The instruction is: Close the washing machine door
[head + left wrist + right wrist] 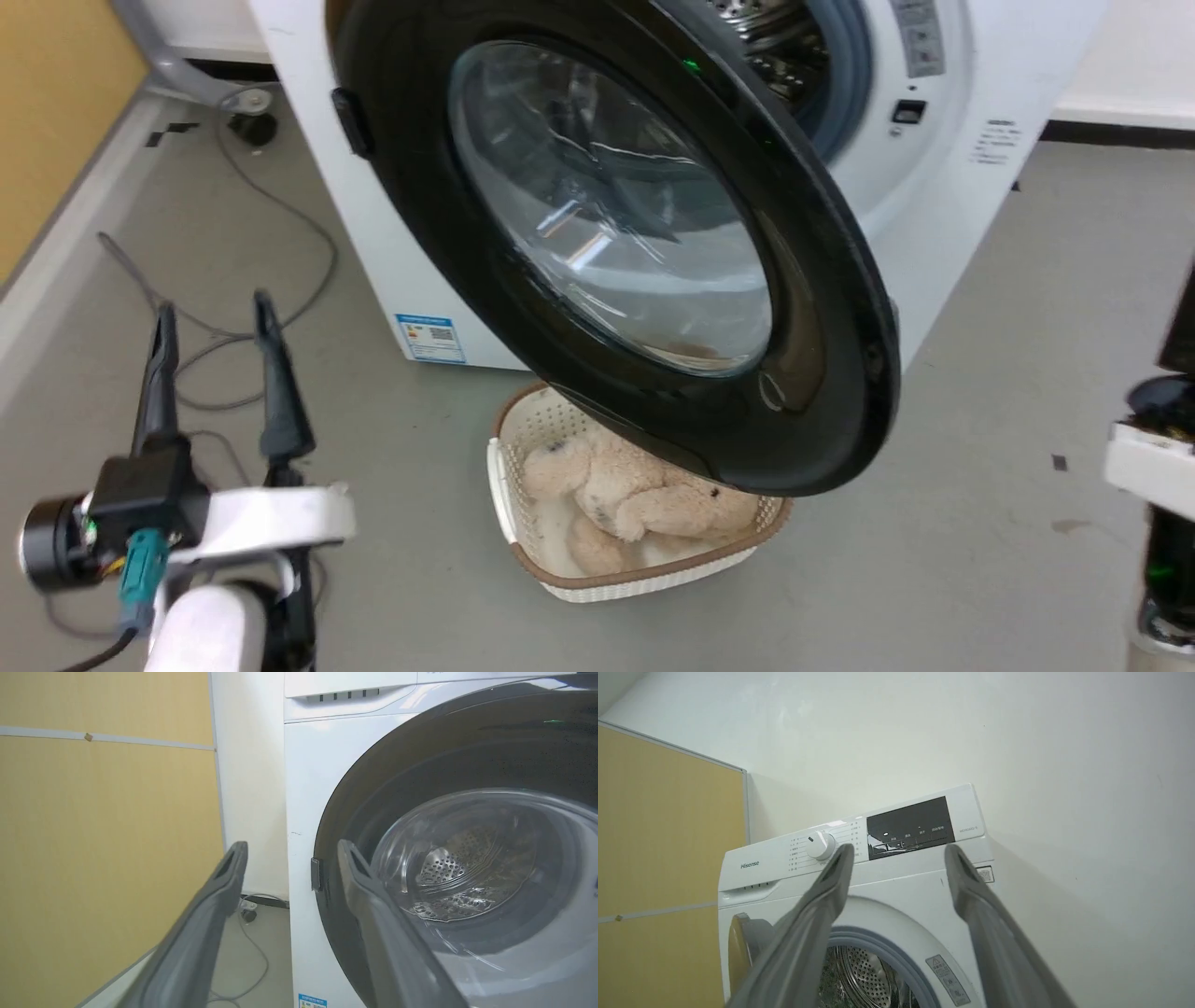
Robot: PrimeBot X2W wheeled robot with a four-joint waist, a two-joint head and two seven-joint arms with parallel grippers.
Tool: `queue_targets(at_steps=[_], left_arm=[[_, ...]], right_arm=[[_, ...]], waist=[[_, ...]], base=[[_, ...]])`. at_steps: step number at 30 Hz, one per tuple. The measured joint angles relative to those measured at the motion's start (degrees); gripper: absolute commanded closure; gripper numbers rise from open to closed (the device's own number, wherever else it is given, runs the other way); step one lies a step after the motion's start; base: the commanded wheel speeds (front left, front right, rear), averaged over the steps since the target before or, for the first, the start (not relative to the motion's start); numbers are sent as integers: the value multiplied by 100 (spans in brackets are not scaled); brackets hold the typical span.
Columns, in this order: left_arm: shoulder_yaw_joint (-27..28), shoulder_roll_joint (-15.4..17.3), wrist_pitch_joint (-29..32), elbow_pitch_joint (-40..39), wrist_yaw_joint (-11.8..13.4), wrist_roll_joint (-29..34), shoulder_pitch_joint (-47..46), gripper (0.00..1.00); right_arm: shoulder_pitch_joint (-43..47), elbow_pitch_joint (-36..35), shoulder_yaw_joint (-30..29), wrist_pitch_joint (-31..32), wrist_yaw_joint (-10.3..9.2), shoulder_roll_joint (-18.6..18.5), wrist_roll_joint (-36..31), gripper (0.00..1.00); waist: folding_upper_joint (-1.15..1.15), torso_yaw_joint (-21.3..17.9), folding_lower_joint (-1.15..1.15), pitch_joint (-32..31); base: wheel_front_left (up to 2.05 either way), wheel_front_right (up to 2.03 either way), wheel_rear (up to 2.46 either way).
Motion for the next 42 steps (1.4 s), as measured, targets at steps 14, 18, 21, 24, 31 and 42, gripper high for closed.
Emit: queue_targets(at_steps=[14, 18, 21, 24, 31, 42], left_arm=[[464, -322, 0, 186, -470, 316, 539, 0], [543, -405, 0, 209, -565, 374, 539, 0], [569, -487, 0, 226, -623, 410, 539, 0], [579, -549, 0, 249, -673, 430, 538, 0], [658, -645, 0, 285, -820, 506, 515, 0], [580, -744, 0, 247, -912, 608, 258, 0]], right_arm=[[-55, -532, 2439, 1, 0, -310, -658, 100], [149, -181, 2736, 1, 0, -535, -868, 100], [320, 113, 2903, 1, 0, -687, -1116, 100], [546, 414, 2885, 1, 1, -662, -1135, 100], [743, 928, 2635, 1, 0, -687, -1236, 100], [716, 1647, 1694, 1, 16, -514, -1429, 100]], waist=[[0, 334, 0, 41], [0, 373, 0, 78], [0, 379, 0, 121], [0, 357, 0, 169], [0, 234, 0, 330], [0, 132, 0, 728]], base=[[0, 0, 0], [0, 0, 0], [0, 0, 0], [0, 0, 0], [0, 0, 0], [0, 0, 0]])
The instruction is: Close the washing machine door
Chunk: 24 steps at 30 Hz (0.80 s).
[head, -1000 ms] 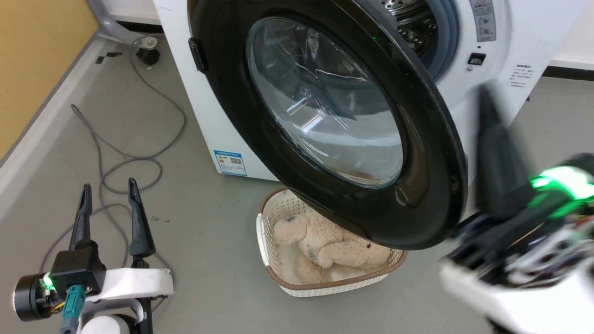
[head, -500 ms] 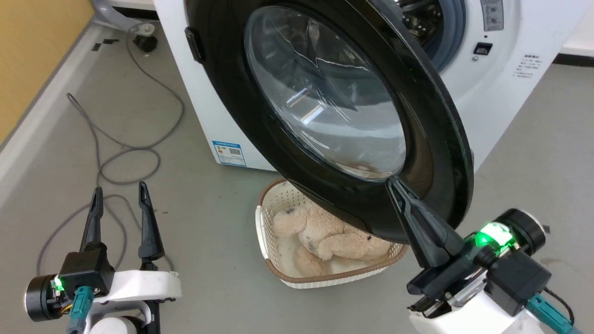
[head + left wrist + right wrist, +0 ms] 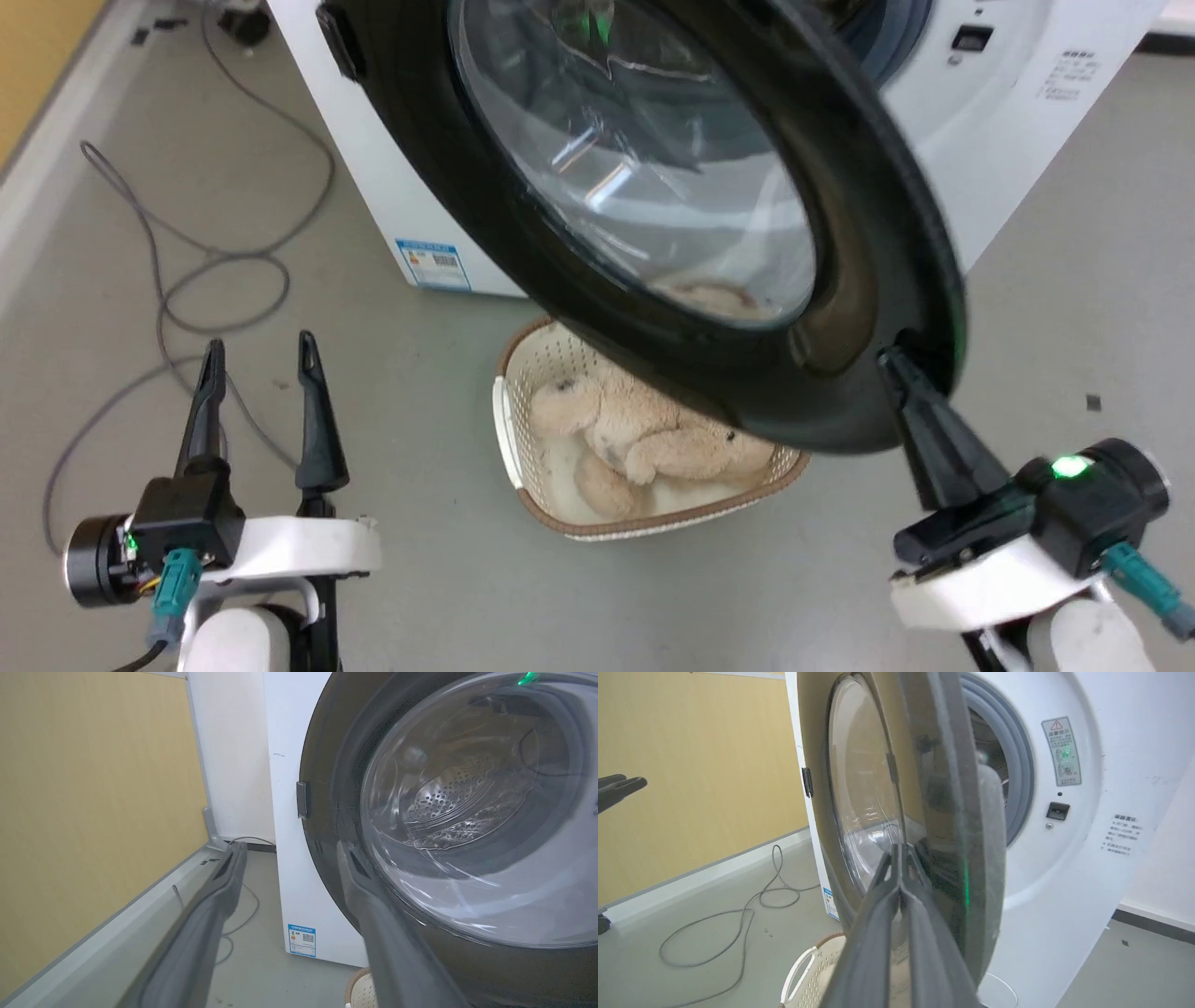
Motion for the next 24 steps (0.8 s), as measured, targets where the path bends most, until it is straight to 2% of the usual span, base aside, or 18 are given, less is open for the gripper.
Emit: queue_targets(at_steps=[11, 24], left_arm=[[-175, -77, 0, -43, -15, -18, -441, 0], [-321, -87, 0, -83, 1, -220, -857, 0]], right_arm=[[-975, 461, -957, 0, -7, 177, -1, 100], [-2609, 1534, -1211, 0, -2, -167, -54, 100]], waist=[[0, 47, 0, 705], [0, 79, 1, 1465]], base=[[0, 0, 0], [0, 0, 0]])
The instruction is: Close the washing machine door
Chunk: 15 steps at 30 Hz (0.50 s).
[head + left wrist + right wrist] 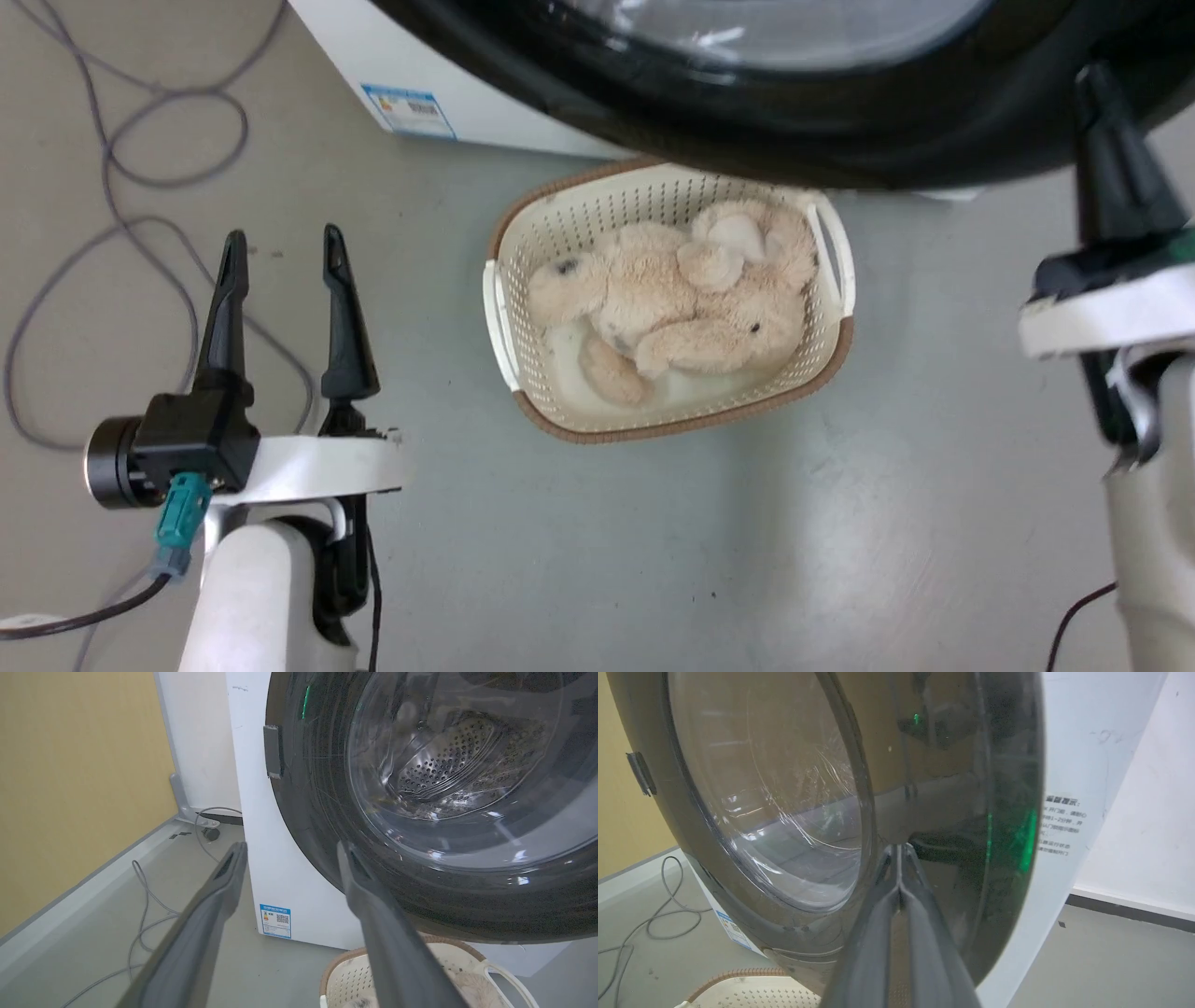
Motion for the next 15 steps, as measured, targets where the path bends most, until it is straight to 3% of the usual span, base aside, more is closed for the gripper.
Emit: queue_targets(at_steps=[15], left_arm=[[-71, -8, 0, -30, 64, -82, -196, 0]], right_arm=[[-1016, 723, -358, 1, -4, -338, -112, 100]], waist=[[0, 85, 0, 385]], base=[[0, 0, 0]])
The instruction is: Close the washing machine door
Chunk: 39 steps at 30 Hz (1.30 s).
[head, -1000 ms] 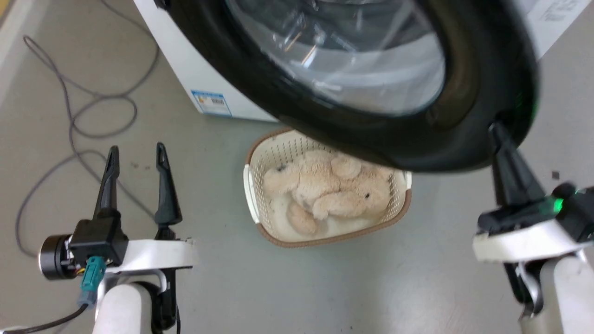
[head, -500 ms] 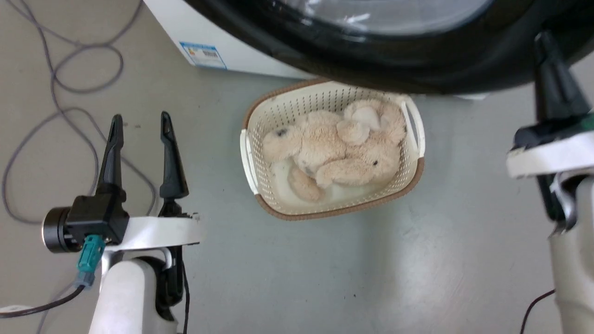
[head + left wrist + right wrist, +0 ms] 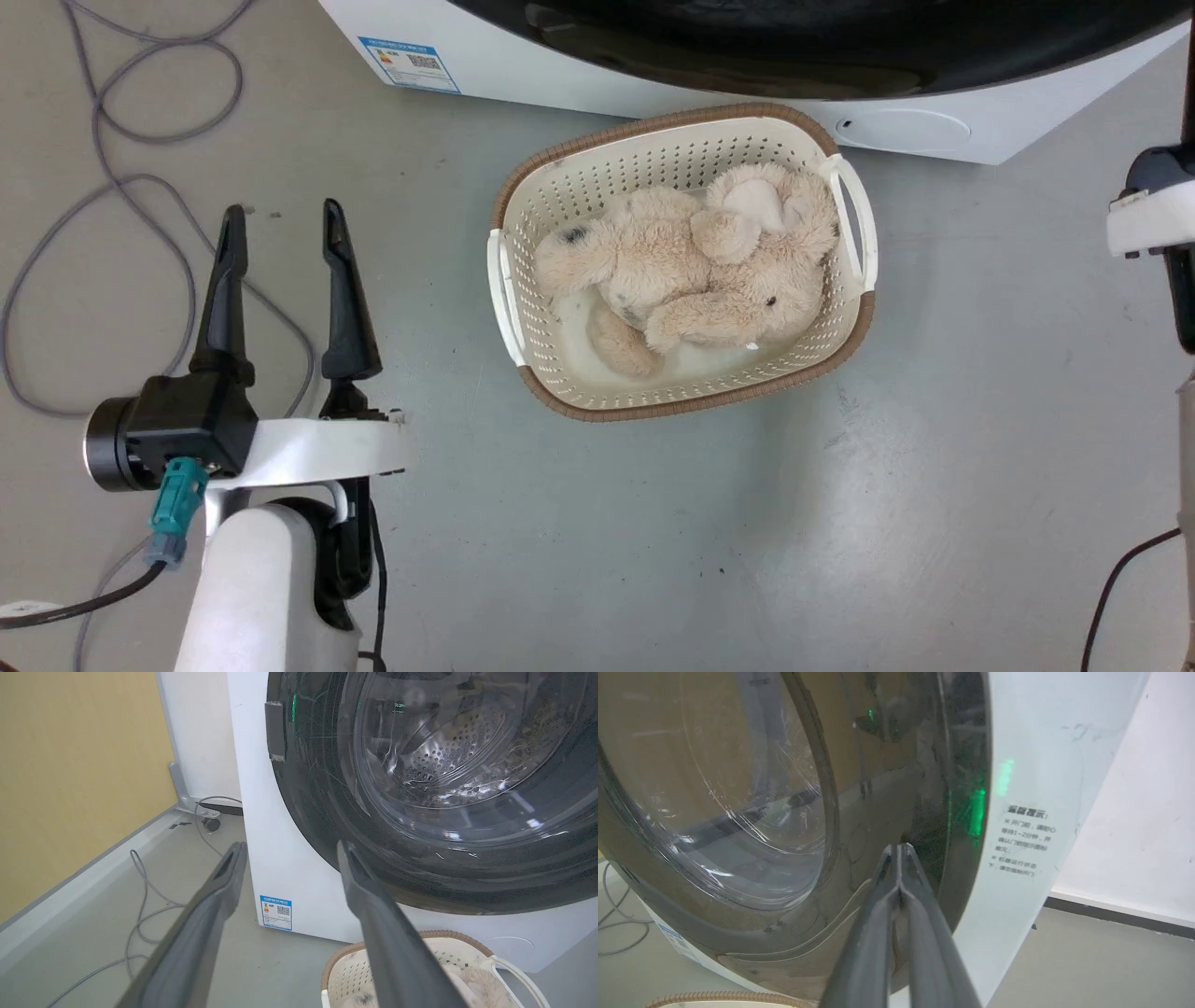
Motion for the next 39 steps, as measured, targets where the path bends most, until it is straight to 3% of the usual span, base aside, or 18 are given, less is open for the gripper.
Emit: queue_targets(at_steps=[16, 24, 39], left_arm=[[103, 0, 0, 34, 26, 2, -46, 0], [237, 0, 0, 131, 22, 120, 171, 0], [454, -2, 0, 313, -76, 312, 781, 0]], right_arm=[[-100, 70, -183, -1, 1, 2, -189, 100], [439, -508, -1205, -1, 0, 381, -236, 100], [2056, -1982, -690, -1, 0, 843, -101, 100]], waist=[[0, -43, 0, -187], [0, -151, 0, -635], [0, -574, -1, -1666]], base=[[0, 0, 0], [0, 0, 0], [0, 0, 0]])
